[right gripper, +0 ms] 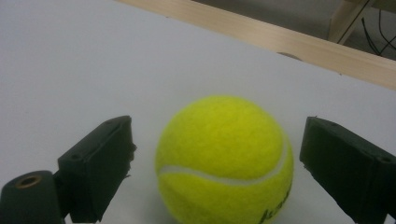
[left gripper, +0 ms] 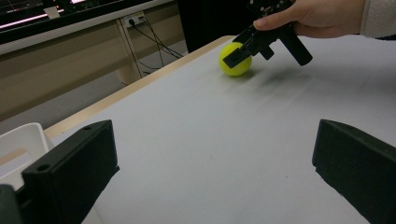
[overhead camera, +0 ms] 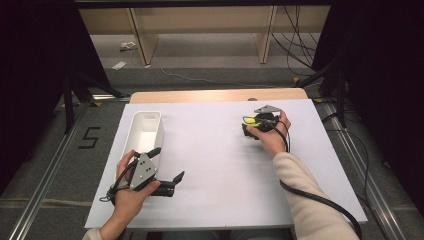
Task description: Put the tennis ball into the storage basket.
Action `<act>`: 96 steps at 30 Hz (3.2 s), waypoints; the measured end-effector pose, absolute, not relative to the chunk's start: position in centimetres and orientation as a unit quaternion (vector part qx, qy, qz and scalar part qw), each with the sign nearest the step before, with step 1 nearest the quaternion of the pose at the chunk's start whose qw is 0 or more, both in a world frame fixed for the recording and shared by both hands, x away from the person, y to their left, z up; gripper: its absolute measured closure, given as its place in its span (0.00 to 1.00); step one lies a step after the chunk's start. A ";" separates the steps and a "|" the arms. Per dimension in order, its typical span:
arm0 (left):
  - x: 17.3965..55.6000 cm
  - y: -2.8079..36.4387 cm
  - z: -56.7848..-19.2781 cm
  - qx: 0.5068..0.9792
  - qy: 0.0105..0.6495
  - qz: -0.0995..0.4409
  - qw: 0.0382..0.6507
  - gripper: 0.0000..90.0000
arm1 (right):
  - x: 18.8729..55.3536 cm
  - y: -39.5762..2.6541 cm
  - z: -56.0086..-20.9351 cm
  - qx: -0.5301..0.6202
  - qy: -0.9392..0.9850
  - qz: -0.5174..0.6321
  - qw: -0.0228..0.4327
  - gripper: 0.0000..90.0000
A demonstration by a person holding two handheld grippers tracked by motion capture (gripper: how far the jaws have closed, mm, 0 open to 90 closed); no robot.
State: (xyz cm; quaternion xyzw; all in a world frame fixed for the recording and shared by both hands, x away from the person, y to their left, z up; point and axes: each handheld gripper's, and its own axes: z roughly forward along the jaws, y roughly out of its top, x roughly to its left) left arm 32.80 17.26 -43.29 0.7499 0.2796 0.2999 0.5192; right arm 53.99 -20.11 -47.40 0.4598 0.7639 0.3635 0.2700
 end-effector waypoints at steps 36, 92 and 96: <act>33.0 17.4 -43.4 0.752 0.277 0.297 0.520 0.00 | 55.7 -19.1 -48.6 0.495 0.746 0.351 0.273 0.28; 32.9 17.4 -43.3 0.752 0.274 0.298 0.520 0.00 | 50.5 -18.3 -43.7 0.437 0.732 0.443 0.278 0.30; 32.9 17.4 -43.3 0.752 0.275 0.298 0.520 0.00 | 50.3 -18.0 -43.4 0.431 0.735 0.444 0.278 0.30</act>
